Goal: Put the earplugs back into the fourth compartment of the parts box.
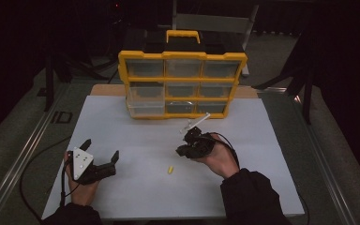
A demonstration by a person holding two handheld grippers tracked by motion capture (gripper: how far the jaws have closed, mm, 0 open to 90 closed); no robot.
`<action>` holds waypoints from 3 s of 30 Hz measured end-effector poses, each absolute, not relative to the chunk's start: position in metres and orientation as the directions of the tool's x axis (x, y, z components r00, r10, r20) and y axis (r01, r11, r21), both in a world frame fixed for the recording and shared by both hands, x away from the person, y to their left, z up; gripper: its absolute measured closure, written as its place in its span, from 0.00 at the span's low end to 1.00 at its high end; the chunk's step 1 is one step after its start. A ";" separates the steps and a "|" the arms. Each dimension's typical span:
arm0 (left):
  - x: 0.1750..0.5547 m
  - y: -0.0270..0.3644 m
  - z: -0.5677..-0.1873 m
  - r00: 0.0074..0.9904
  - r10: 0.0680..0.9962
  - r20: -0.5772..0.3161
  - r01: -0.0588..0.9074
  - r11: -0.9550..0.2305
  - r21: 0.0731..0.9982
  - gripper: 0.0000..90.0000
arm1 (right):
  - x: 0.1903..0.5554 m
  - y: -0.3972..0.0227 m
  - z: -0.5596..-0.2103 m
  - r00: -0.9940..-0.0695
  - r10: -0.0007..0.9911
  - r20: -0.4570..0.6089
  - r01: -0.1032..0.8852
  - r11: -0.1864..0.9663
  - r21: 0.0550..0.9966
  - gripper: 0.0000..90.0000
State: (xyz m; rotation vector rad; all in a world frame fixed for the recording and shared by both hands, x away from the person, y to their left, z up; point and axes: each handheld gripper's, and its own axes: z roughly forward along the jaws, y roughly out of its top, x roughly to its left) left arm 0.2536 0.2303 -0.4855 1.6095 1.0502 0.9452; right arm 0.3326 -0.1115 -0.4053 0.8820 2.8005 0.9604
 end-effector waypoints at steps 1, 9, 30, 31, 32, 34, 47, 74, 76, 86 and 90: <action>0.254 0.230 -0.485 0.329 0.939 0.099 0.196 -0.171 0.966 0.00 | 0.333 -0.111 -0.404 -0.835 0.534 0.132 0.502 0.641 0.580 0.93; 0.254 0.230 -0.486 0.329 0.939 0.098 0.199 -0.171 0.965 0.00 | 0.339 -0.112 -0.389 -0.840 0.528 0.124 0.487 0.634 0.601 0.93; 0.255 0.230 -0.487 0.330 0.939 0.098 0.202 -0.172 0.964 0.00 | 0.359 -0.109 -0.354 -0.845 0.527 0.094 0.463 0.632 0.621 0.93; 0.255 0.230 -0.487 0.330 0.939 0.097 0.202 -0.171 0.964 0.00 | 0.359 -0.109 -0.353 -0.845 0.527 0.089 0.461 0.636 0.618 0.93; 0.255 0.230 -0.486 0.329 0.939 0.098 0.202 -0.171 0.964 0.00 | 0.360 -0.107 -0.352 -0.848 0.523 0.084 0.457 0.642 0.615 0.93; 0.255 0.230 -0.487 0.330 0.939 0.098 0.201 -0.171 0.965 0.00 | 0.361 -0.105 -0.350 -0.852 0.519 0.065 0.446 0.657 0.608 0.93; 0.255 0.229 -0.487 0.333 0.938 0.095 0.200 -0.169 0.965 0.00 | 0.378 -0.096 -0.332 -0.853 0.518 0.061 0.435 0.642 0.632 0.93; 0.256 0.230 -0.487 0.331 0.939 0.095 0.202 -0.169 0.965 0.00 | 0.421 -0.085 -0.297 -0.820 0.571 0.036 0.432 0.578 0.692 0.92; 0.256 0.230 -0.487 0.332 0.939 0.094 0.201 -0.167 0.965 0.00 | 0.424 -0.084 -0.296 -0.817 0.575 0.035 0.433 0.572 0.697 0.92; 0.256 0.230 -0.487 0.334 0.938 0.093 0.203 -0.167 0.965 0.00 | 0.435 -0.077 -0.296 -0.802 0.596 0.039 0.444 0.551 0.707 0.92; 0.256 0.230 -0.487 0.334 0.938 0.092 0.203 -0.167 0.965 0.00 | 0.440 -0.075 -0.297 -0.794 0.607 0.048 0.453 0.536 0.712 0.92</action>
